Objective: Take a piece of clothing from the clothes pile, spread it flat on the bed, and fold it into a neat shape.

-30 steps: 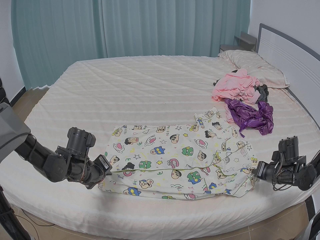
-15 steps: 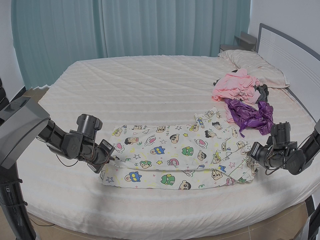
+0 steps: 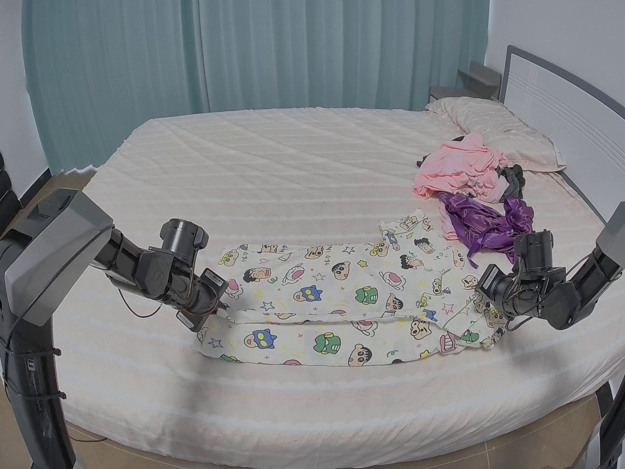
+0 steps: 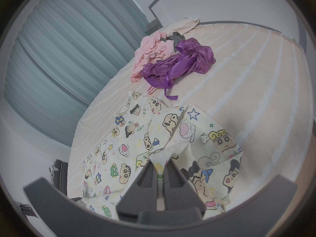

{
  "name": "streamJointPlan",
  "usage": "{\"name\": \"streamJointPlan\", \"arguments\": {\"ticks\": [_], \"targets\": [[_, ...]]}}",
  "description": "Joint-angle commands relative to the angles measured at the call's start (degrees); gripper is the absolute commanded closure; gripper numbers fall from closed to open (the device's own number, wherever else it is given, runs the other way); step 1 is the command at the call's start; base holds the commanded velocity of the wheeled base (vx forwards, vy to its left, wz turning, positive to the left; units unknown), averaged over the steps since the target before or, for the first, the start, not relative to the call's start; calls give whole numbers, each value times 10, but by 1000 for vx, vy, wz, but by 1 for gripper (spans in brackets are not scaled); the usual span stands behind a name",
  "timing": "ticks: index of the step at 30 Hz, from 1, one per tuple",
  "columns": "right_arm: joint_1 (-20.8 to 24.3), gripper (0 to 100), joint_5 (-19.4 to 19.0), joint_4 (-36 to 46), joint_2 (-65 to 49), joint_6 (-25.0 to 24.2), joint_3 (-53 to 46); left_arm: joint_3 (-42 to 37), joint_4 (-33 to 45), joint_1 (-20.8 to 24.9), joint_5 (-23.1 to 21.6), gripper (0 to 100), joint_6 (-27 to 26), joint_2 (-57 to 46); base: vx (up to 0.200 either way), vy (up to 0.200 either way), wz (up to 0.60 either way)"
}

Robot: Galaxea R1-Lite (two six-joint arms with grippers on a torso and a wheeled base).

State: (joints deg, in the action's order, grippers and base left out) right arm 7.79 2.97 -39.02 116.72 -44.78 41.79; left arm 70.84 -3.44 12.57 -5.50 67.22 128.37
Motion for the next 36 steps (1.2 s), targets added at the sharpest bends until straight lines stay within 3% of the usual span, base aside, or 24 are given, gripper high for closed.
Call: {"name": "streamJointPlan", "arguments": {"ticks": [1, 5, 6, 18, 22, 27, 36], "targets": [[2, 100, -2, 0, 14, -8, 9, 11, 3, 0, 0, 100, 0, 10, 0, 0, 0], [3, 100, -3, -1, 21, -15, 11, 13, 3, 1, 0, 100, 0, 13, 0, 0, 0], [3, 0, -4, 0, 23, -15, 14, 13, 2, 1, 0, 0, 0, 13, 0, 0, 0], [-26, 0, -3, 7, -9, -55, 1, -17, 8, -14, -4, 0, 20, -11, 0, 0, 0], [-21, 0, -1, 9, -38, -86, -23, -80, -1, -18, -16, 0, 18, -68, 0, 0, 0], [-10, 0, 1, 40, -33, -98, -27, -149, -1, -22, -72, 0, 28, -154, 0, 0, 0], [-11, 0, 3, 52, -1, -98, -7, -198, -60, -4, -75, 0, 53, -165, 0, 0, 0]]}}
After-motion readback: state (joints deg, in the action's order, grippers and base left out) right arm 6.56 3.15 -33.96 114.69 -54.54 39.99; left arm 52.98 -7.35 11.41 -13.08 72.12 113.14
